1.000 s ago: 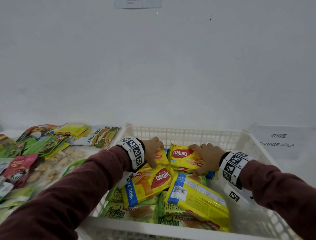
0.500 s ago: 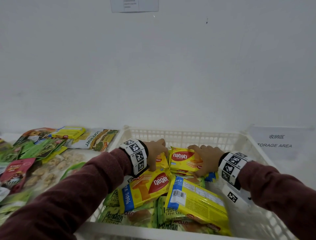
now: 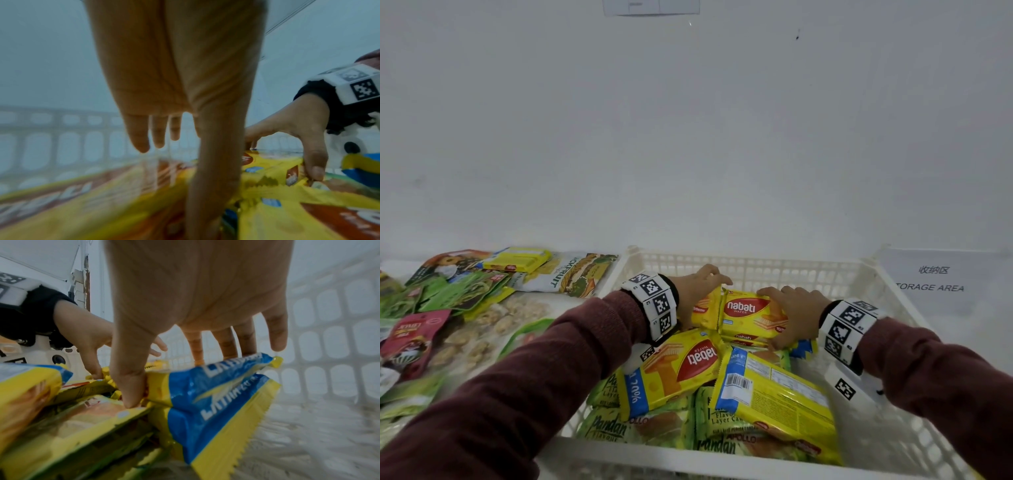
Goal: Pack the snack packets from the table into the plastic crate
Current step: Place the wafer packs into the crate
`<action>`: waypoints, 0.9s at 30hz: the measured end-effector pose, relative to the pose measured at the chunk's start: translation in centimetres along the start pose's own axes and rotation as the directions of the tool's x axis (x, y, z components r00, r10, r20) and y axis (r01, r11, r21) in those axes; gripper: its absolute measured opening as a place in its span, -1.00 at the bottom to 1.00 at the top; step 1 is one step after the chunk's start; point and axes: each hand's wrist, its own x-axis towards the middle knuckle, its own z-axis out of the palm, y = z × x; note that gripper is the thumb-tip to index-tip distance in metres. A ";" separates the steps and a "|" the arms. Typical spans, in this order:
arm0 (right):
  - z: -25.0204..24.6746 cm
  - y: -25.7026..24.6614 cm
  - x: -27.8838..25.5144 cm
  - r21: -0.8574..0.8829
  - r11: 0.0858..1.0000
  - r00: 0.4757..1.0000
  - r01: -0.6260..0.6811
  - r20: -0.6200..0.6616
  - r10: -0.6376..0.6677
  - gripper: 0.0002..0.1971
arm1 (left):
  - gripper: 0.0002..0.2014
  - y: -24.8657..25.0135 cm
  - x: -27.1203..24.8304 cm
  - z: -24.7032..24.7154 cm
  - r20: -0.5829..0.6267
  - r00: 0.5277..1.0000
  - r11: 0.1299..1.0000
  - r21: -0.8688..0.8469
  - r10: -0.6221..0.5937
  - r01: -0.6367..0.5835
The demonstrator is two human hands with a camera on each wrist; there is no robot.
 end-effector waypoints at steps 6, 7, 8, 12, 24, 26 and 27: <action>-0.1 0.0 -0.1 0.004 1.000 1.000 0.009 -0.001 -0.009 -0.01 | 0.00 -1.6 -0.4 0.6 0.004 0.980 0.975 0.101 -0.199 0.198; -0.1 0.0 -0.2 0.008 1.000 1.000 0.011 -0.006 -0.011 -0.02 | -0.02 -1.7 -0.5 0.6 0.014 0.972 0.966 0.112 -0.234 0.231; -0.1 -0.1 -0.2 0.013 1.000 1.000 0.012 -0.013 -0.012 -0.03 | -0.03 -1.7 -0.5 0.7 0.021 0.967 0.961 0.120 -0.254 0.249; -0.3 -0.2 -0.3 0.034 0.999 0.999 0.020 -0.041 -0.019 -0.08 | -0.08 -1.8 -0.2 1.1 0.000 0.957 0.939 0.193 -0.291 0.286; 0.4 -1.1 0.2 -0.041 0.997 0.997 0.059 -0.045 -0.061 -0.07 | -0.20 -1.6 -0.7 0.7 0.021 0.965 0.933 0.261 -0.262 0.248; 0.3 -1.2 0.2 -0.085 0.994 0.995 0.064 -0.076 -0.071 -0.07 | -0.19 -1.7 -0.8 0.7 0.013 0.967 0.938 0.247 -0.256 0.245; 0.3 -1.2 0.2 -0.091 0.993 0.992 0.073 -0.092 -0.081 -0.07 | -0.19 -1.8 -0.8 0.8 0.012 0.967 0.940 0.239 -0.256 0.246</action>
